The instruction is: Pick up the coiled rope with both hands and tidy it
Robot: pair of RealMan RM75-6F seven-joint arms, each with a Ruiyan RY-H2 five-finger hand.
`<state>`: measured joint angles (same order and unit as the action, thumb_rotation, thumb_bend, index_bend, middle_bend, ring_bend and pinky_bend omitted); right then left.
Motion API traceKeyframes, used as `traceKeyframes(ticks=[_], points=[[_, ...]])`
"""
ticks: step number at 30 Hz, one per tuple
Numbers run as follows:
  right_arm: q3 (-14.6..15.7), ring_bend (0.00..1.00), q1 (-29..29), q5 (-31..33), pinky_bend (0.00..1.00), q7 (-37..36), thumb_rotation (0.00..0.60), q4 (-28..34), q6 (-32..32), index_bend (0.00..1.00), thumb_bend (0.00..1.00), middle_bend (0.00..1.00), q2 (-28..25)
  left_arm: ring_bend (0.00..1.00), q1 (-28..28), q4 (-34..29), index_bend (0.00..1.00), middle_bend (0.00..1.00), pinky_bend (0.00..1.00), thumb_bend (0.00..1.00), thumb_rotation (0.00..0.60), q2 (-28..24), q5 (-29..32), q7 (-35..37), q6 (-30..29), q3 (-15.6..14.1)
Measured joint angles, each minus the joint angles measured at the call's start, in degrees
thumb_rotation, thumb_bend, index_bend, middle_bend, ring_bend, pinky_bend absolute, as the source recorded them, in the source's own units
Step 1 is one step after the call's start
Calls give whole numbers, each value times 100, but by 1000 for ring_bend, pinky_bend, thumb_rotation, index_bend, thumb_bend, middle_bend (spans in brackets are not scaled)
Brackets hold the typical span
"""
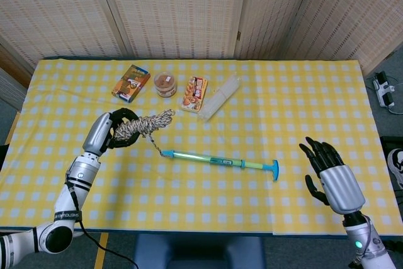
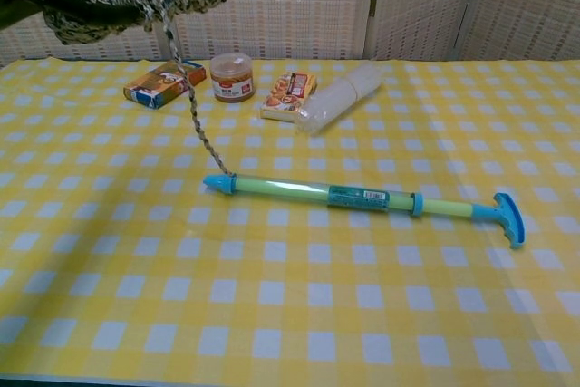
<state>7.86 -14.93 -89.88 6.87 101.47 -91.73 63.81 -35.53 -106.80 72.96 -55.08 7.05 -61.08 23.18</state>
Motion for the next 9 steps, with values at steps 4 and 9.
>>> traceKeyframes(ticks=[4,9], points=[[5,72,338,6,80,-368,600,-387,-264,0,572,30,107,703,17,-53,671,714,817,597,600,-1,-66,-3,-81,-30],[-89,72,742,89,80,-887,600,-801,-504,0,573,31,279,703,32,-86,671,714,817,597,600,-13,-87,47,-108,-52]])
